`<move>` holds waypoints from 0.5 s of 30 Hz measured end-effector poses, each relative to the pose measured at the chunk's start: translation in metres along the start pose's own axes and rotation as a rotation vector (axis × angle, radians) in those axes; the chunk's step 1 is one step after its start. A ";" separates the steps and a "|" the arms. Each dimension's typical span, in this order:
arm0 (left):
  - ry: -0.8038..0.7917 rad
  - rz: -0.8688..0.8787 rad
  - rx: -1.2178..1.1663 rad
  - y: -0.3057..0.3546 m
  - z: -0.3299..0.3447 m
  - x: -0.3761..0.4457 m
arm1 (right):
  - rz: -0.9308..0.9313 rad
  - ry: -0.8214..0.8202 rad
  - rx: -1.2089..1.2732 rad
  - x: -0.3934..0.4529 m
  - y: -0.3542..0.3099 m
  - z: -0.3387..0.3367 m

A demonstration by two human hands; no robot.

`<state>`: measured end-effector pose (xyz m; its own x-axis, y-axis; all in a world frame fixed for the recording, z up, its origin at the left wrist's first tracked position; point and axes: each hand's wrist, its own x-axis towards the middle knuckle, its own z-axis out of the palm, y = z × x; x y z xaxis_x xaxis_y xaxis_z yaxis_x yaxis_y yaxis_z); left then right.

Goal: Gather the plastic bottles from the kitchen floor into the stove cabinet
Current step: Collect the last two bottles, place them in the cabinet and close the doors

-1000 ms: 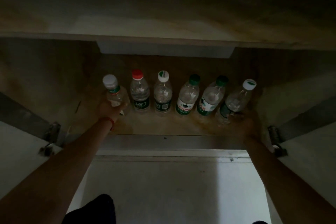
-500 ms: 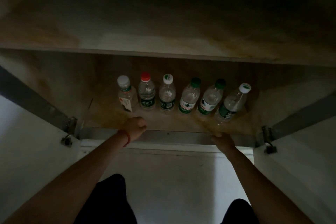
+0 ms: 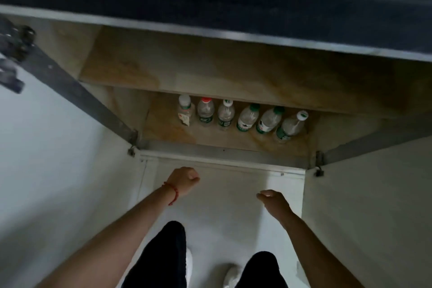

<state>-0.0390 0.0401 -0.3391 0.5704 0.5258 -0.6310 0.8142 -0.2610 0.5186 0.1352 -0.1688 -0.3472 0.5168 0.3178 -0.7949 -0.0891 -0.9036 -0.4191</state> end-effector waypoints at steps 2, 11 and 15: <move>-0.008 -0.033 -0.010 0.003 -0.010 -0.035 | 0.025 0.008 0.037 -0.034 -0.002 0.001; 0.036 -0.176 -0.135 0.061 -0.068 -0.215 | 0.119 0.153 0.429 -0.216 -0.035 -0.036; 0.081 -0.238 -0.223 0.092 -0.100 -0.280 | 0.139 0.206 0.483 -0.283 -0.047 -0.062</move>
<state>-0.1350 -0.0503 -0.0571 0.3496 0.6155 -0.7064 0.8746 0.0559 0.4815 0.0460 -0.2342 -0.0757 0.6242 0.0984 -0.7750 -0.5241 -0.6830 -0.5088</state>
